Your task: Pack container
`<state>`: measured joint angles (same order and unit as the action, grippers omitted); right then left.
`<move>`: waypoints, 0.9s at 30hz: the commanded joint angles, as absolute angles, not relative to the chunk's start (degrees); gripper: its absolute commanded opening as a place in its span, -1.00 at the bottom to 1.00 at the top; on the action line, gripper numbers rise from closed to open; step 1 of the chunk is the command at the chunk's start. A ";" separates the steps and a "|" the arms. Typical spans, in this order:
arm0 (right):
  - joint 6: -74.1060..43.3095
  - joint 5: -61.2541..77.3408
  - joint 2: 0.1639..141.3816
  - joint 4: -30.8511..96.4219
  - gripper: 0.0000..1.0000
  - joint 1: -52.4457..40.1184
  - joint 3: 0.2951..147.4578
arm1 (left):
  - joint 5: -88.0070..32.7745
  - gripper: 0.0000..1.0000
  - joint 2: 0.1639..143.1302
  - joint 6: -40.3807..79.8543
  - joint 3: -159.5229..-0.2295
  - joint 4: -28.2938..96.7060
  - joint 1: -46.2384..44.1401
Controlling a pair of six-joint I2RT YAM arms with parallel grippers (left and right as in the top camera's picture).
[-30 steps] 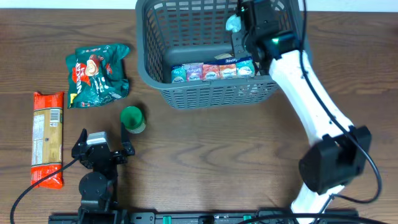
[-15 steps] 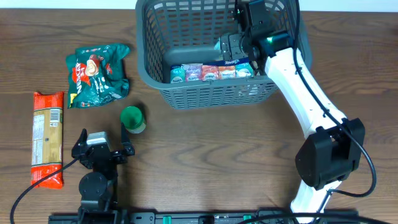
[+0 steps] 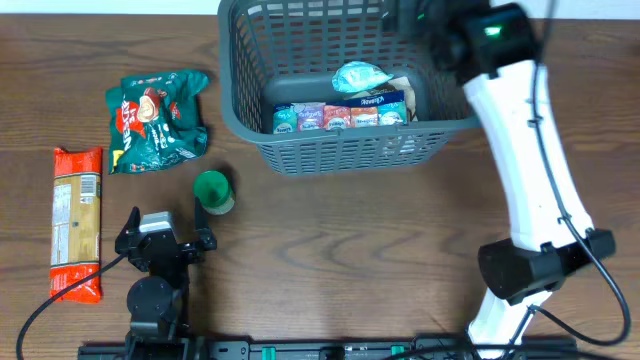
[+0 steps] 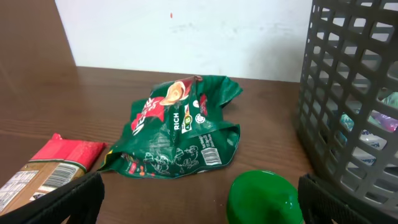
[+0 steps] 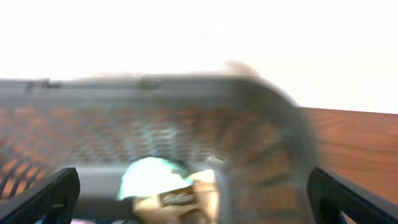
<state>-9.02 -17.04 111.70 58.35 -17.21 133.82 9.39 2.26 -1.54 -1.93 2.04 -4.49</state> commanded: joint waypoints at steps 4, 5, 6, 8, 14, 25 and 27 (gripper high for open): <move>-13.89 -25.69 110.78 65.82 0.98 -6.76 141.27 | 10.04 0.97 2.44 -1.91 -0.23 3.14 -4.14; -15.05 -25.67 110.78 66.85 0.99 -4.56 141.49 | 10.04 0.97 2.44 -1.91 -0.23 3.11 -4.14; -16.14 -25.65 110.78 67.61 0.98 -2.66 141.49 | 10.04 0.97 2.44 -1.91 -0.23 3.11 -4.14; -19.22 -24.77 110.80 69.10 0.98 2.13 141.29 | 10.04 0.97 2.44 -1.91 -0.23 3.11 -4.14; -21.26 -15.88 110.85 69.47 0.99 12.99 140.66 | 10.04 0.97 2.44 -1.91 -0.23 3.11 -4.14; -22.70 -10.48 110.85 69.67 0.98 17.65 140.66 | 10.04 0.97 2.44 -1.91 -0.23 3.11 -4.14; -22.70 -10.48 110.85 69.71 0.98 17.63 140.66 | 10.04 0.97 2.44 -1.91 -0.23 3.11 -4.14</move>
<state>-21.74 -11.60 111.37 69.47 17.54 140.55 9.39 2.26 -1.54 -1.93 2.07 -4.49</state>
